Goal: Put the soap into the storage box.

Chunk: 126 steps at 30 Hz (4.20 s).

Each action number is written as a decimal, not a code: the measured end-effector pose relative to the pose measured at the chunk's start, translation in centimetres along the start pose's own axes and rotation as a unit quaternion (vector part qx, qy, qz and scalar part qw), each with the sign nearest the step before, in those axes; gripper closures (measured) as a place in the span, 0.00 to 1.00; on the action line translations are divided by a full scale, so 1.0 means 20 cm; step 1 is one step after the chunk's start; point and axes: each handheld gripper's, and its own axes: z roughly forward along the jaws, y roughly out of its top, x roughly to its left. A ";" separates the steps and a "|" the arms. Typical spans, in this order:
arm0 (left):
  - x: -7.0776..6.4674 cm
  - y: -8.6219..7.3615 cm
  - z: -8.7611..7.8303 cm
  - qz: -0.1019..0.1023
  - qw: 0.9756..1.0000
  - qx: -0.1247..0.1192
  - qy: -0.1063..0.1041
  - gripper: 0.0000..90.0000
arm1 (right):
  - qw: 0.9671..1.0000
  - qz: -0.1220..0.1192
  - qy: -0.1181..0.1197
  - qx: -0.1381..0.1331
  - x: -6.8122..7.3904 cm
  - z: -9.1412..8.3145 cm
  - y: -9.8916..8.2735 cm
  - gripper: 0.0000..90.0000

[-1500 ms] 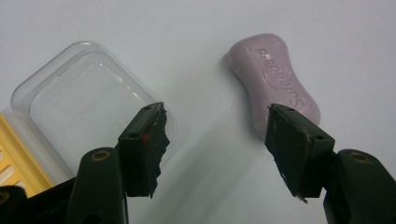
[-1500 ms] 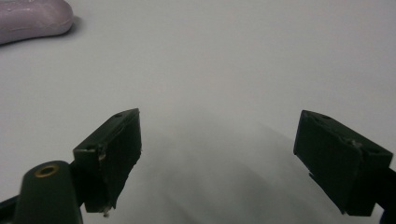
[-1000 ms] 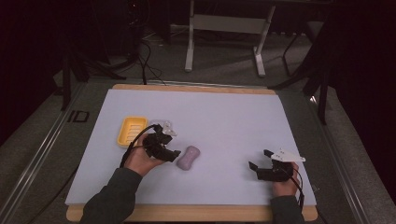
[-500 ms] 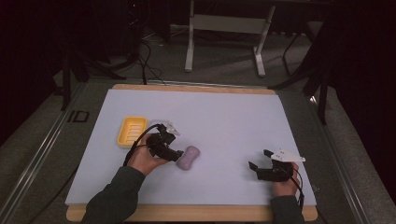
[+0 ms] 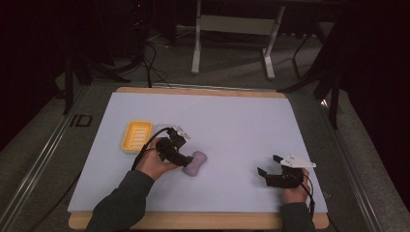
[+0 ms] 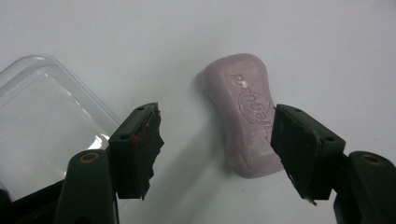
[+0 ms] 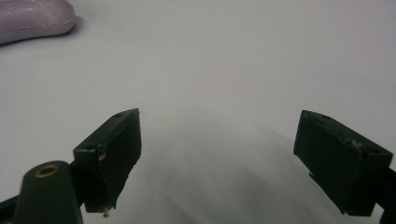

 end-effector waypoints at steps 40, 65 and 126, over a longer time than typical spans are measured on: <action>-0.07 0.10 0.16 -0.026 0.998 0.049 -0.006 0.12 | 1.000 -0.006 0.002 0.003 0.00 0.00 0.00 0.16; -0.11 0.08 0.33 -0.050 0.995 0.085 -0.003 0.17 | 1.000 -0.010 0.005 0.003 0.01 0.00 0.00 0.16; -0.02 0.20 0.35 0.034 0.974 0.222 -0.020 0.52 | 1.000 -0.013 0.007 0.004 0.01 0.00 0.00 0.16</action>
